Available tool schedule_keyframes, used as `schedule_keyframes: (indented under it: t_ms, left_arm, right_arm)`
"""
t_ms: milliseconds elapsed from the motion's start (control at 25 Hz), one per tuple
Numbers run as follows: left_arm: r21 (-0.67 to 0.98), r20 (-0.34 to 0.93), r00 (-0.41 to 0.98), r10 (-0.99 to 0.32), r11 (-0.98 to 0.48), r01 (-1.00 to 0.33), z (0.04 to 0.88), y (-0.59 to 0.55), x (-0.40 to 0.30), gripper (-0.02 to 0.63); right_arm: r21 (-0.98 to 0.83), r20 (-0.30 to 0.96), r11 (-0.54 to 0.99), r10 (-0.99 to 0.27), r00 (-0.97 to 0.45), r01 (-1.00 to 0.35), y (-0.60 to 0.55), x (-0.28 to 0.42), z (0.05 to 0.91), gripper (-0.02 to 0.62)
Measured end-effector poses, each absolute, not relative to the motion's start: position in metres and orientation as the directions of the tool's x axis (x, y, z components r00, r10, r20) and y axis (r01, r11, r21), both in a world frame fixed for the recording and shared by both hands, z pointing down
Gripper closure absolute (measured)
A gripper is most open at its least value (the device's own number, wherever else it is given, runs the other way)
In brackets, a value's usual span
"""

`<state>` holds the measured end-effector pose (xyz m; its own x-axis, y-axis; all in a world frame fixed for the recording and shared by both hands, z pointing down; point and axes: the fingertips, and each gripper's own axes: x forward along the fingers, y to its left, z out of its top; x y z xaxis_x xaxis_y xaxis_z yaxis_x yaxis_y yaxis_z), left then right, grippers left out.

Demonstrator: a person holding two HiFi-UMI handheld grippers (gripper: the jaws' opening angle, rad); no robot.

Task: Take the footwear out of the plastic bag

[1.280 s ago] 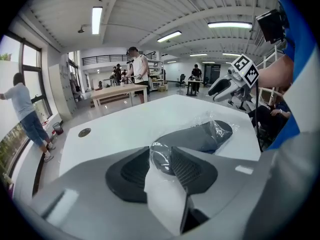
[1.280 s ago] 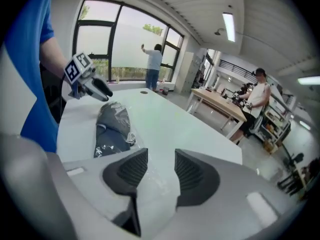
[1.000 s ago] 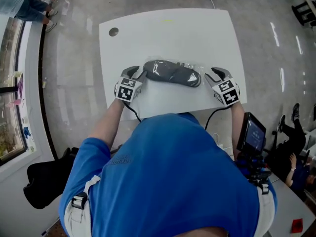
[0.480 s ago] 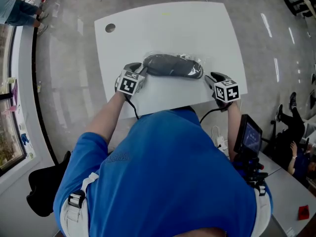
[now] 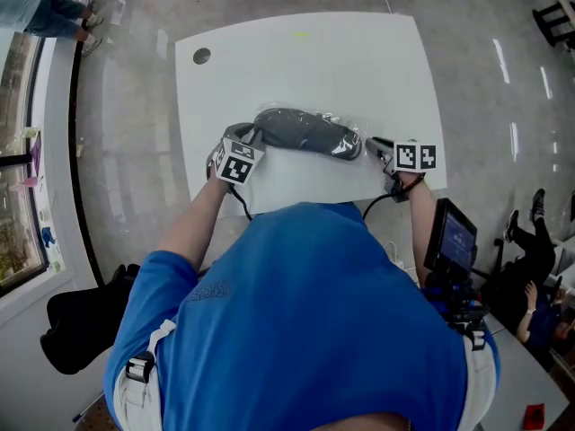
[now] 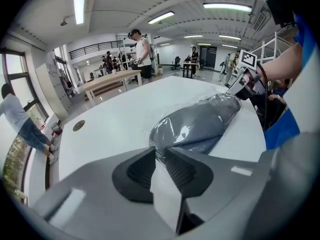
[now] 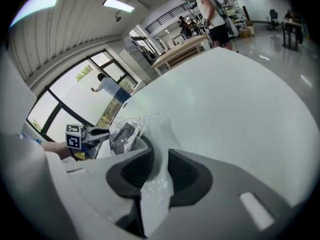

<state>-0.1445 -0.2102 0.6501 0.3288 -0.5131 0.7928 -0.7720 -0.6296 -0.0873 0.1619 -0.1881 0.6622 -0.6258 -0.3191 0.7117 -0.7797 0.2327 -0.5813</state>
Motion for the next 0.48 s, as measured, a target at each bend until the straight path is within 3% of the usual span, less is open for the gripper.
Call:
schedule_keyframes:
  t_ms: [480]
  left_arm:
    - [-0.131, 0.794, 0.273, -0.543, -0.591, -0.796, 0.641, -0.193, -0.159, 0.555]
  right_arm:
    - [-0.738, 0.594, 0.246, -0.203, -0.778, -0.628, -0.166, 0.119, 0.667, 0.489]
